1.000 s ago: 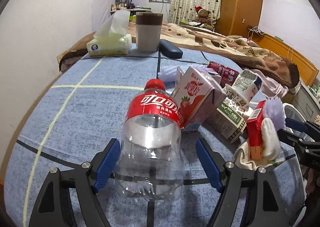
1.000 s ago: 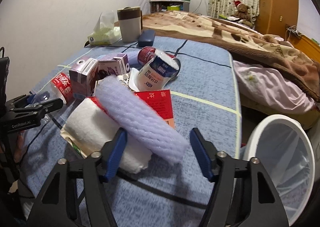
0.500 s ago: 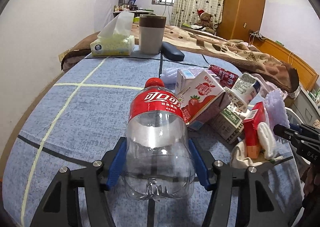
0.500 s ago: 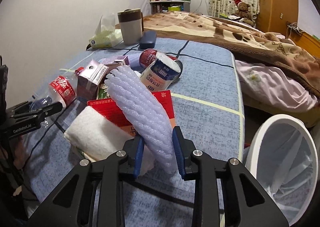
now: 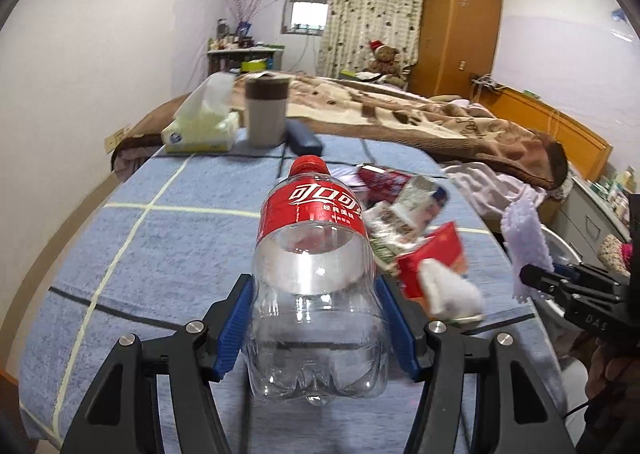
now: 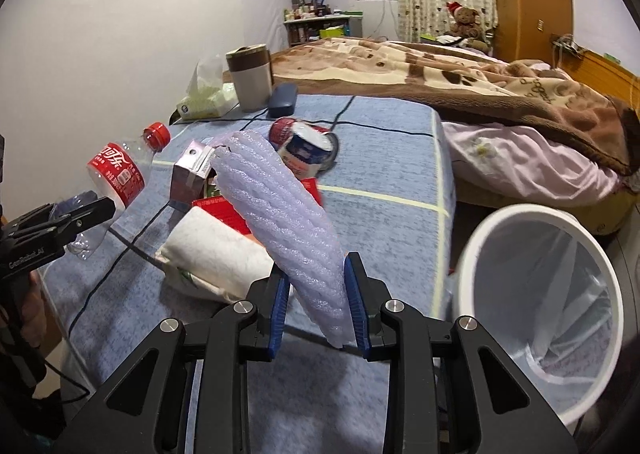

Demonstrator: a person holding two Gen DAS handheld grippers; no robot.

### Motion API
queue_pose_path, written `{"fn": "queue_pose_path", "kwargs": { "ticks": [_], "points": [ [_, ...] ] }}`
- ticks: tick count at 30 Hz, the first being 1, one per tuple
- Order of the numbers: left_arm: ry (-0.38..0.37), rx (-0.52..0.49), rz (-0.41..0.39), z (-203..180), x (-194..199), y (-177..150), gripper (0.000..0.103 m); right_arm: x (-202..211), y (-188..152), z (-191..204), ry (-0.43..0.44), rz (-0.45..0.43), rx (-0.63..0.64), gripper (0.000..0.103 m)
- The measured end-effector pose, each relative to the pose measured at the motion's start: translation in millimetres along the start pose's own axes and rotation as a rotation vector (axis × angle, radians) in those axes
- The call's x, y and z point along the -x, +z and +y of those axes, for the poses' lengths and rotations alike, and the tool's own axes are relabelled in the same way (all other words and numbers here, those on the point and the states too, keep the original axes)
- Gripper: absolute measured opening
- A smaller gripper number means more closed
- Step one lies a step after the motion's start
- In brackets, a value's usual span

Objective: Collect trash
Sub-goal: 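Carry the bottle to the white bin and open the left tool over it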

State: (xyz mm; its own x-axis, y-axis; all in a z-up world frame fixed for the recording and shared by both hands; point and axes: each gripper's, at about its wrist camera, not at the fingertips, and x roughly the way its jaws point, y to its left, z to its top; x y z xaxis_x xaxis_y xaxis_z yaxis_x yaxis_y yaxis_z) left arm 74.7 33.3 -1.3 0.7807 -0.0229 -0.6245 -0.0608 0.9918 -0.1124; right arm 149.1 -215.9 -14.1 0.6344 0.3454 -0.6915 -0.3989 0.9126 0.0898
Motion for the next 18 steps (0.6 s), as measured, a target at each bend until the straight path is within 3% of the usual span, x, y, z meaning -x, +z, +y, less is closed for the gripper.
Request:
{"fn": "queue_pose_path", "kwargs": {
  "ticks": [18],
  "points": [
    [-0.319,-0.232,0.021,-160,-26,19,0.062,29,-34,-89,-0.212,-0.004,-0.225,0.029]
  ]
}}
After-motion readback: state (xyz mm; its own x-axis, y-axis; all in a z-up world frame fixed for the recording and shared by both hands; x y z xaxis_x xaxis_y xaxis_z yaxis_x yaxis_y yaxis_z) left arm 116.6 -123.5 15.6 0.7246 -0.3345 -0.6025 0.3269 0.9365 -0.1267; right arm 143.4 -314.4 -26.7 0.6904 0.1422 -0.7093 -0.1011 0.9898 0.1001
